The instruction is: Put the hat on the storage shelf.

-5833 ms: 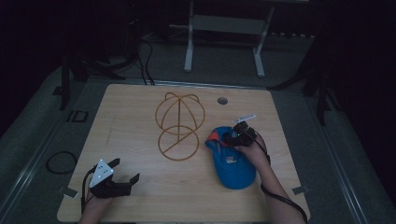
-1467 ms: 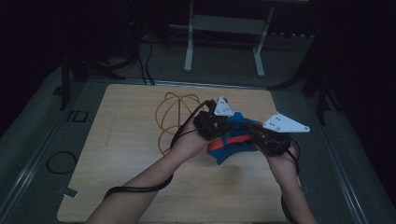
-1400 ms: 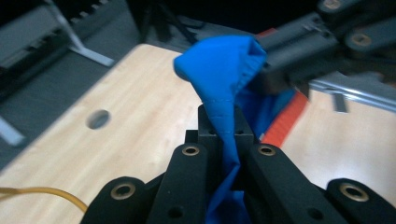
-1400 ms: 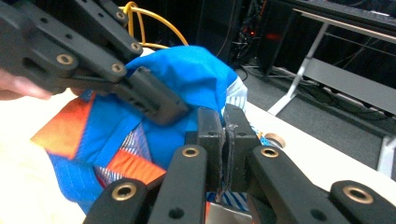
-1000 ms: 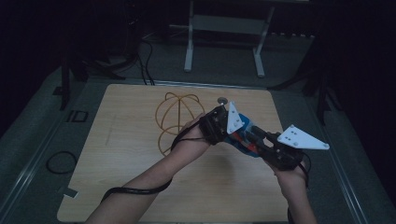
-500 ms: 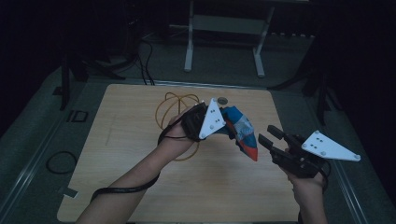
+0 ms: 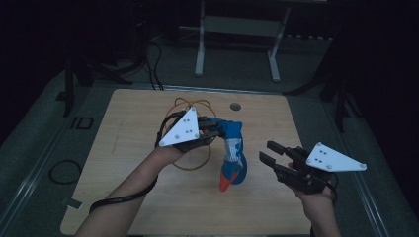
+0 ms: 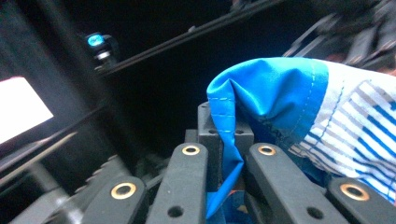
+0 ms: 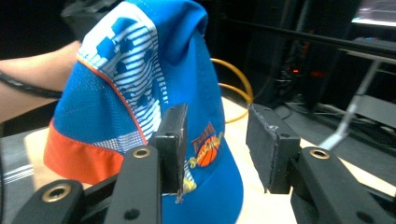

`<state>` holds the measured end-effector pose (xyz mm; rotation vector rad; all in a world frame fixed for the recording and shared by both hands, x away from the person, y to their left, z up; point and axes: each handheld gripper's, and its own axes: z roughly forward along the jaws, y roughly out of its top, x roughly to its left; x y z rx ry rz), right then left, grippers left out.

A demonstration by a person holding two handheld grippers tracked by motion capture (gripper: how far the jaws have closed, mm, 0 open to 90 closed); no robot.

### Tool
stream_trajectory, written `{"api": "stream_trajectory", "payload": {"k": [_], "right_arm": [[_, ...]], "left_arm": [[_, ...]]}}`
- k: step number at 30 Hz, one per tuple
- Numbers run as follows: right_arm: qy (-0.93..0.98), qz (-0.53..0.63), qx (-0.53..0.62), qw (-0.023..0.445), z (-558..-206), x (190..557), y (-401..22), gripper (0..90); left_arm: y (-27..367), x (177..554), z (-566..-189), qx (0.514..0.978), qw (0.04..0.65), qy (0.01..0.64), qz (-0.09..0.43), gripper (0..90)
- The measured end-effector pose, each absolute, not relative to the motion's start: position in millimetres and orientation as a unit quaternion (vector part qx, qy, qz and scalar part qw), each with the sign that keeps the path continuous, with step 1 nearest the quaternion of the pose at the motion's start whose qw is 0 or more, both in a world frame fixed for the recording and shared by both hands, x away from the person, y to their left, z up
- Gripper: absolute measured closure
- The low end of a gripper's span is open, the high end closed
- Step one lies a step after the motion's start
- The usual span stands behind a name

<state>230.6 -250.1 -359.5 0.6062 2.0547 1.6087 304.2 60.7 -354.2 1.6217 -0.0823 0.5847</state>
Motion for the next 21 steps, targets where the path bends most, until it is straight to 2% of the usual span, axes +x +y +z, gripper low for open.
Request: {"api": "stream_trajectory", "payload": {"k": [8,10,11,15,18,19,20,21], "right_arm": [[0.757,0.592,0.196,0.196,-361.8,231.8,-228.1,54.6],[0.759,0.595,0.188,0.187,-361.9,232.9,-222.4,54.6],[0.76,0.6,0.18,0.172,-361.0,233.9,-217.8,57.7],[0.761,0.598,0.178,0.176,-359.6,235.4,-213.6,60.2],[0.765,0.585,0.183,0.196,-359.3,238.7,-209.2,67.8],[0.761,0.587,0.19,0.202,-359.9,240.7,-209.1,83.1],[0.761,0.587,0.19,0.202,-359.9,240.7,-209.1,83.1],[0.759,0.587,0.191,0.204,-359.9,240.7,-209.5,88.2]], "left_arm": [[63.4,305.8,-359.4,0.693,0.695,-0.053,0.186,88.6],[62.4,305.6,-359.4,0.691,0.698,-0.055,0.18,88.6],[61.1,304.8,-359.5,0.692,0.695,-0.058,0.184,88.6],[56.7,303.7,-360.1,0.699,0.688,-0.061,0.185,88.5],[54.7,305.3,-361.5,0.702,0.687,-0.058,0.179,88.5],[53.8,305.5,-362.4,0.704,0.684,-0.057,0.181,88.5],[53.8,305.5,-362.4,0.704,0.684,-0.057,0.181,88.5],[53.6,306.0,-363.1,0.707,0.681,-0.057,0.182,88.5]]}}
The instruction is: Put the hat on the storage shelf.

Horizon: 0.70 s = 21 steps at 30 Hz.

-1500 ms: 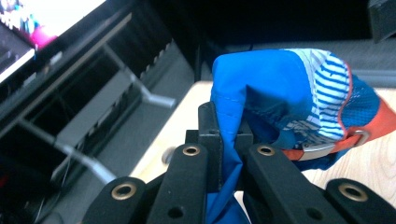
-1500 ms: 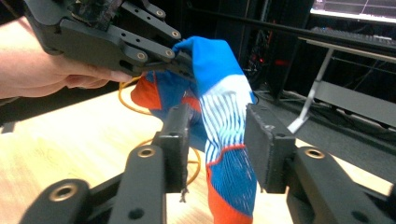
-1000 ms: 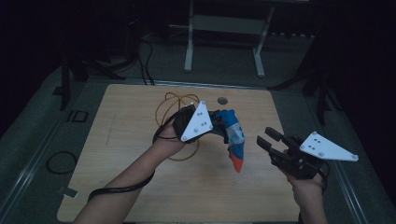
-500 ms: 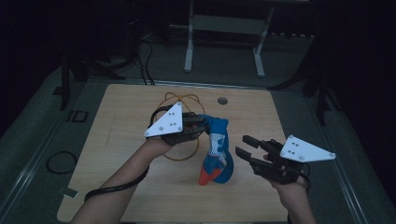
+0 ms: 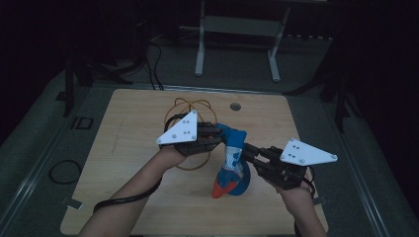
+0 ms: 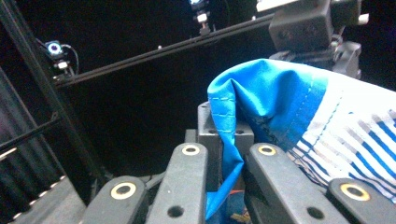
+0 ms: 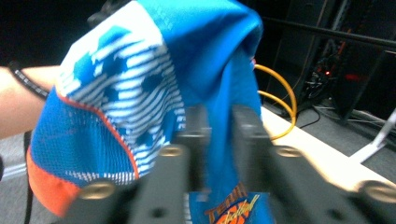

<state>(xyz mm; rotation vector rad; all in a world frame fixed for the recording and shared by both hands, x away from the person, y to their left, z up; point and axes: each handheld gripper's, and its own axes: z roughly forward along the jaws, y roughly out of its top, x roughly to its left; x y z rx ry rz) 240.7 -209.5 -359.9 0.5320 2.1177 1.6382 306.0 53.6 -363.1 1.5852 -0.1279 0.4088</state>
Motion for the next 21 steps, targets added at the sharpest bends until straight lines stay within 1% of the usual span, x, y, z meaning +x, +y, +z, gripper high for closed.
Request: {"api": "stream_trajectory", "payload": {"k": [2,13,21], "right_arm": [[0.758,0.581,0.197,0.22,-359.7,239.9,-210.4,90.0],[0.735,0.593,0.218,0.247,-351.1,239.5,-230.0,90.0],[0.721,0.603,0.225,0.256,-341.9,237.8,-244.4,90.0]], "left_arm": [[54.5,307.7,-363.4,0.707,0.682,-0.05,0.18,88.4],[64.7,307.8,-363.1,0.72,0.668,-0.028,0.183,86.0],[74.6,304.6,-363.9,0.74,0.649,-0.024,0.178,77.1]]}}
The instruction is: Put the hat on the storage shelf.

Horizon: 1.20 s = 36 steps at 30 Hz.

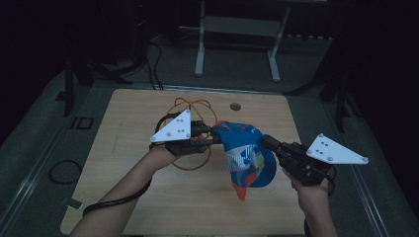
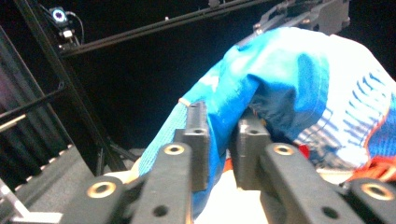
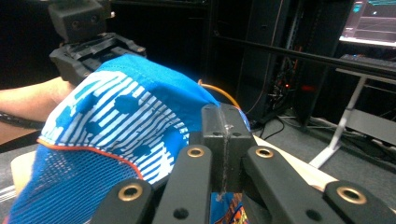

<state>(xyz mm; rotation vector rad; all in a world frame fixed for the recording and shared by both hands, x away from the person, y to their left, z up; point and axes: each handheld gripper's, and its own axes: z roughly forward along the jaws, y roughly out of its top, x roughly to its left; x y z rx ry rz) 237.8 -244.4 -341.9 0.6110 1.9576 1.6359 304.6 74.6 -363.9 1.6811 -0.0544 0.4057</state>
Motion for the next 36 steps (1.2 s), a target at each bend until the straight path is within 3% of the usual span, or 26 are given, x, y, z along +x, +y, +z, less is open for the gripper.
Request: {"api": "stream_trajectory", "payload": {"k": [8,11,16,20,22,24,27,36], "right_arm": [[0.71,0.609,0.231,0.266,-335.2,236.7,-251.7,90.0],[0.709,0.609,0.232,0.269,-333.2,236.9,-253.7,90.0],[0.708,0.608,0.234,0.273,-330.0,240.5,-252.3,90.0],[0.707,0.609,0.231,0.276,-326.6,244.5,-247.5,90.0],[0.708,0.608,0.231,0.276,-324.4,248.0,-243.5,90.0],[0.708,0.607,0.231,0.277,-321.9,251.9,-238.7,90.0],[0.708,0.607,0.229,0.279,-317.6,258.1,-230.5,90.0],[0.707,0.607,0.224,0.285,-301.5,281.2,-197.4,90.0]], "left_arm": [[93.4,301.2,-362.7,0.747,0.644,0.006,0.166,73.4],[102.9,298.3,-364.2,0.748,0.641,0.015,0.17,67.0],[118.3,289.6,-372.6,0.748,0.632,0.038,0.2,42.7],[133.5,284.6,-383.7,0.747,0.626,0.071,0.21,27.3],[141.4,281.9,-390.9,0.744,0.626,0.09,0.217,24.8],[147.9,279.5,-398.3,0.746,0.614,0.111,0.231,12.2],[158.3,276.0,-409.5,0.759,0.588,0.137,0.242,2.4],[192.6,264.2,-450.8,0.756,0.554,0.209,0.278,2.0]]}}
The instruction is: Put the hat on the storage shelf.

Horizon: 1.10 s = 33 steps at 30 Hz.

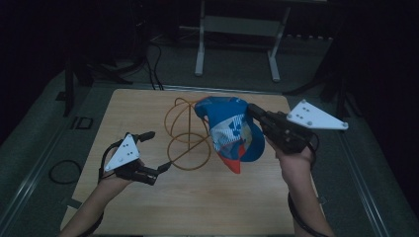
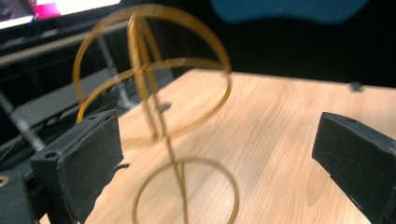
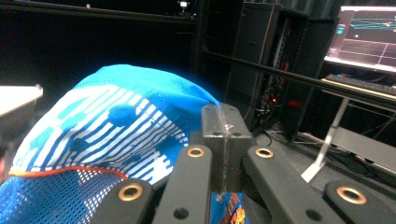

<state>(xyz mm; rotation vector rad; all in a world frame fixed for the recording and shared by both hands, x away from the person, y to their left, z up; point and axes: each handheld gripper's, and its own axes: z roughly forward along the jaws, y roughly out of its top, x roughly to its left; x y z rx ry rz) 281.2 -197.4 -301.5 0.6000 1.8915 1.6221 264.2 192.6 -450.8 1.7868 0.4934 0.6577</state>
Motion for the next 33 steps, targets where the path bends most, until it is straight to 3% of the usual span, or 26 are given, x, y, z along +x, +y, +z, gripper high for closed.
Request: {"api": "stream_trajectory", "payload": {"k": [15,33], "right_arm": [[0.723,0.589,0.224,0.283,-286.0,329.2,-126.3,90.0],[0.784,0.544,0.192,0.229,-311.9,359.9,-33.6,90.0]], "left_arm": [[221.1,238.5,-530.8,0.751,0.535,0.271,0.275,2.1],[229.1,236.8,-552.3,0.735,0.552,0.296,0.259,2.1]]}}
